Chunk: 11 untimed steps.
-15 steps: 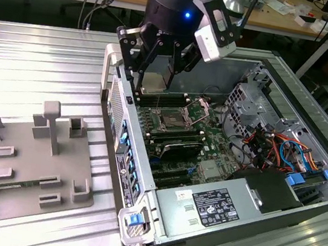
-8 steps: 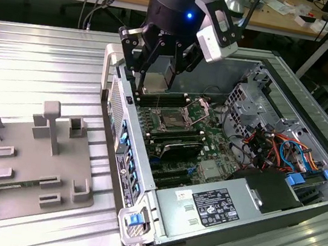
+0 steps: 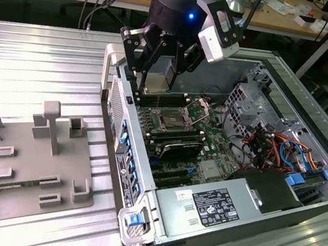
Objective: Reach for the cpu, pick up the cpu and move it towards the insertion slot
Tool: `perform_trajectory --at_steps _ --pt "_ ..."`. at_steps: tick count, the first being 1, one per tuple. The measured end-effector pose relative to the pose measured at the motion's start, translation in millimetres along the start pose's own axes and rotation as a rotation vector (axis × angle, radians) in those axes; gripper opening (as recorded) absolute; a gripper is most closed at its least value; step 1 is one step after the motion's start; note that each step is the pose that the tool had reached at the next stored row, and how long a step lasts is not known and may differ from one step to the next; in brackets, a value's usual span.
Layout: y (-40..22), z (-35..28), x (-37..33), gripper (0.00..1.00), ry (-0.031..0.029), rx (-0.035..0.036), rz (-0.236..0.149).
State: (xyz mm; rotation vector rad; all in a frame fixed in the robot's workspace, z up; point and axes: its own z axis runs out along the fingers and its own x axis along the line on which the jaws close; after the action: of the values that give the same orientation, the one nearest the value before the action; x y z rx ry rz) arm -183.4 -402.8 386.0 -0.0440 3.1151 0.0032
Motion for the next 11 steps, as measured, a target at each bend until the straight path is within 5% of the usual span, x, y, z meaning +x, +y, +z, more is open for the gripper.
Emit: perform_trajectory --at_steps 11 --pt "-0.1 0.3 -2.9 0.55 0.0 0.0 0.0"
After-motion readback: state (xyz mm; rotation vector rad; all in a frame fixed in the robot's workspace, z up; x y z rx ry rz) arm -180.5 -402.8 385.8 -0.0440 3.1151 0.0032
